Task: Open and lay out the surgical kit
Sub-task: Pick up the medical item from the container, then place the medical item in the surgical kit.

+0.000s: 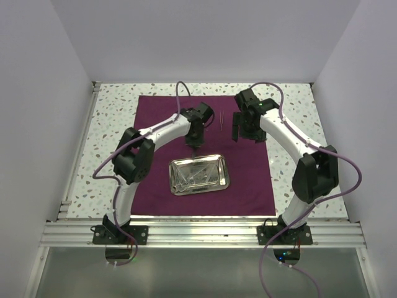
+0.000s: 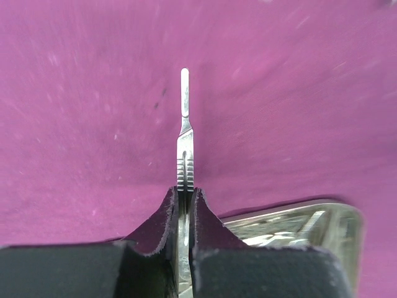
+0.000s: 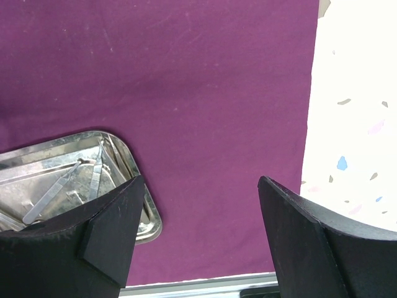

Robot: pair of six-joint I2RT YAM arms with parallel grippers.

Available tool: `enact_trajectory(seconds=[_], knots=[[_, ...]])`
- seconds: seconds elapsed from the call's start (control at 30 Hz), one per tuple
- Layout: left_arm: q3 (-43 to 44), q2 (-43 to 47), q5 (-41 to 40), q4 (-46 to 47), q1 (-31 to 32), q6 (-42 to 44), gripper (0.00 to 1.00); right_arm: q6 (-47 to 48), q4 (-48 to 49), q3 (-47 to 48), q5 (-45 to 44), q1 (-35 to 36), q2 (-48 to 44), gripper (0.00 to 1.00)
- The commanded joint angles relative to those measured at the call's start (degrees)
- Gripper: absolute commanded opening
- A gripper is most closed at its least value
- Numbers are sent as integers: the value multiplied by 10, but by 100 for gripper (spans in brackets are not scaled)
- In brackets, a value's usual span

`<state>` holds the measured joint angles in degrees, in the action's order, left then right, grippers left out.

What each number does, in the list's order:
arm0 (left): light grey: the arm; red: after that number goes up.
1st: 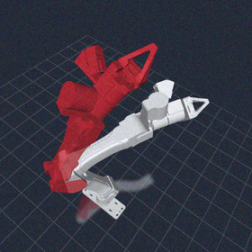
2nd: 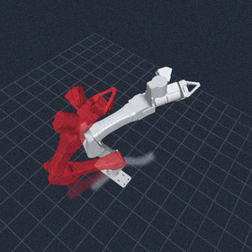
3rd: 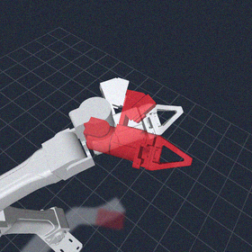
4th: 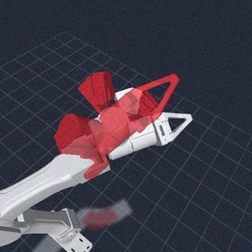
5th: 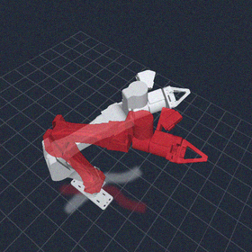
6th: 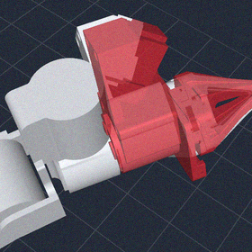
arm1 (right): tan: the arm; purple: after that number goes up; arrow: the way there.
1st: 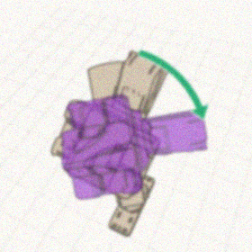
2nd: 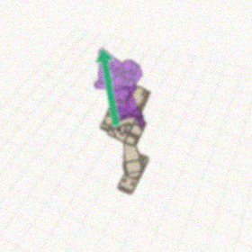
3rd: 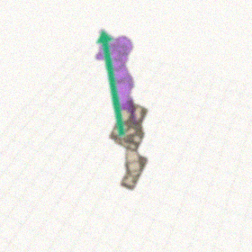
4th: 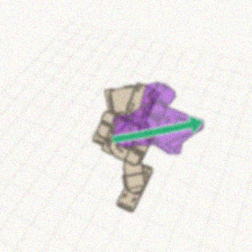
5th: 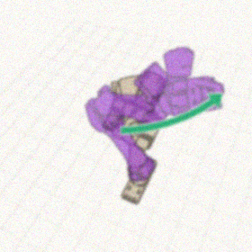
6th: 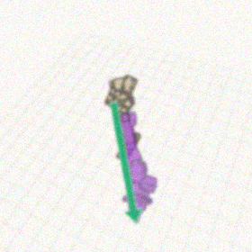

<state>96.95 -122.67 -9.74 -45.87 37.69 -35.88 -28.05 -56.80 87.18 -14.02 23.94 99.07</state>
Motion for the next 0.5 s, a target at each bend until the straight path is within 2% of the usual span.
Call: enact_trajectory(seconds=[0.0,0.2,0.47], knots=[[62,2,-22,-10,-3,15,0,-1,-9,16,-10,0,0,77],[165,-49,-39,-24,-33,38,0,-2,-13,9,-14,-1,-11,77],[320,-168,-50,8,-76,73,0,0,-32,-2,-17,-1,-37,77]])
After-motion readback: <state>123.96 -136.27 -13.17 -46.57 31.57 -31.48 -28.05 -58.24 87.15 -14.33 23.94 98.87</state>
